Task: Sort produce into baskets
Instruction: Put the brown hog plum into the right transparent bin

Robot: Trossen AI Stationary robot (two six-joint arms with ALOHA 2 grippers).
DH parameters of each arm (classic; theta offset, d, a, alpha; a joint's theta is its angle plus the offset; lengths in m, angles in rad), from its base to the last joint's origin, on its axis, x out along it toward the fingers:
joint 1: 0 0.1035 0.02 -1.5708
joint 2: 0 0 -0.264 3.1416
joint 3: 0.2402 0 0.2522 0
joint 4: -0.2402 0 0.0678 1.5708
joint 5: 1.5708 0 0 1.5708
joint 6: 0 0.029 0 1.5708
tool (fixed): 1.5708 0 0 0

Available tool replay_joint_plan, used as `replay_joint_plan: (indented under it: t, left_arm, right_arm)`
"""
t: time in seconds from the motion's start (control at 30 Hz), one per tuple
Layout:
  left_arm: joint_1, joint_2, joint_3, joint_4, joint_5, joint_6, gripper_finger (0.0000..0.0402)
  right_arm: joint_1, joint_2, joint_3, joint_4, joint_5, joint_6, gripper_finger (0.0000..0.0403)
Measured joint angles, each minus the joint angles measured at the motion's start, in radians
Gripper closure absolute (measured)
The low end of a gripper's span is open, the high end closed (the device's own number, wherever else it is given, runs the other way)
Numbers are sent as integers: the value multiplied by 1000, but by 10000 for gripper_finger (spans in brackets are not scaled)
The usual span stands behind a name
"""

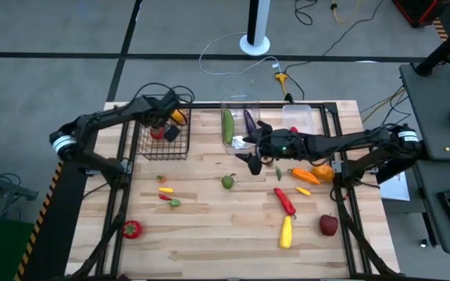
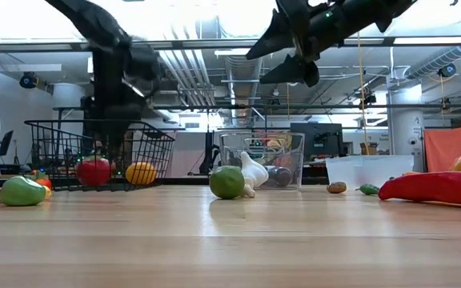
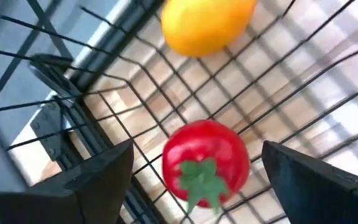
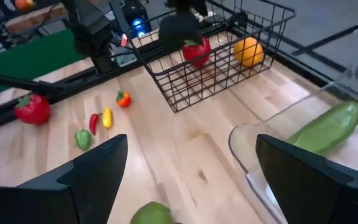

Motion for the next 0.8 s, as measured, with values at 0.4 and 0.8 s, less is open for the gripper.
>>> replay_joint_plan:
  t: [0.4, 0.8]
  left_arm:
    - [-382, -348, -2, 238, -3, -33, 67]
    - [-625, -405, -17, 357, 36, 152, 67]
  right_arm:
    - [0, 18, 235, -579, 9, 186, 58]
    - [0, 70, 406, -1109, -30, 362, 58]
